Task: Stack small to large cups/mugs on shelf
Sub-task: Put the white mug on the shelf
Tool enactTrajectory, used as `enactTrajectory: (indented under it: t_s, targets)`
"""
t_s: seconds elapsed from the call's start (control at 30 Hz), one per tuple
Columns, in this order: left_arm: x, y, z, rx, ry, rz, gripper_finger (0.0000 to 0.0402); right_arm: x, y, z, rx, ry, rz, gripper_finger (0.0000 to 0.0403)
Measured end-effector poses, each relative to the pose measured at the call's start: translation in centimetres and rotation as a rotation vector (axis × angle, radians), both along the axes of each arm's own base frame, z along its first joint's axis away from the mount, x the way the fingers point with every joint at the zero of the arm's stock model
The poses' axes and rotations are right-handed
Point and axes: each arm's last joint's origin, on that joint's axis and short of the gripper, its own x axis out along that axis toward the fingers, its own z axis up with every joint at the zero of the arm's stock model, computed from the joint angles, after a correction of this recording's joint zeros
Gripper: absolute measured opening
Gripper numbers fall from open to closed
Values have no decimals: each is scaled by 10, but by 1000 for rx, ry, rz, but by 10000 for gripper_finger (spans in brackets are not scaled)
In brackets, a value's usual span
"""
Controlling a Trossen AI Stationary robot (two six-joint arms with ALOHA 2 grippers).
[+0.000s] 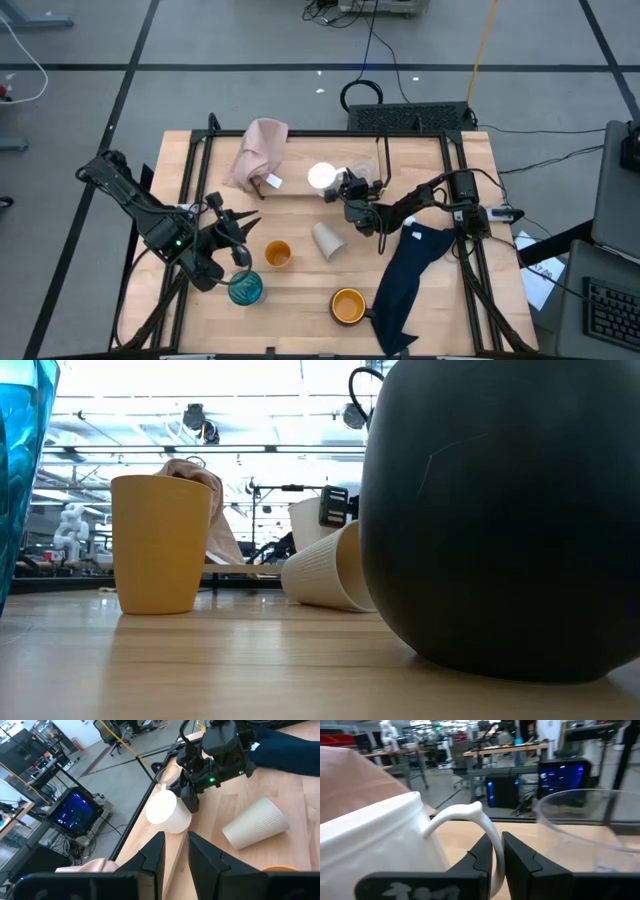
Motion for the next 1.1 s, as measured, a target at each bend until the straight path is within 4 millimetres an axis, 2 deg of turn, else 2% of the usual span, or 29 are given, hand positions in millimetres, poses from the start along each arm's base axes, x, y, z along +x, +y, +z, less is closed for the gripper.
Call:
enactTrajectory:
  t_s: [0.73,1.1]
  targets:
    - [0,0,0,-1,1,-1,81,1,-3,0,7,3,25,86]
    - [0,0,0,-2,2,-2,81,2,-3,8,-56,81,36,116]
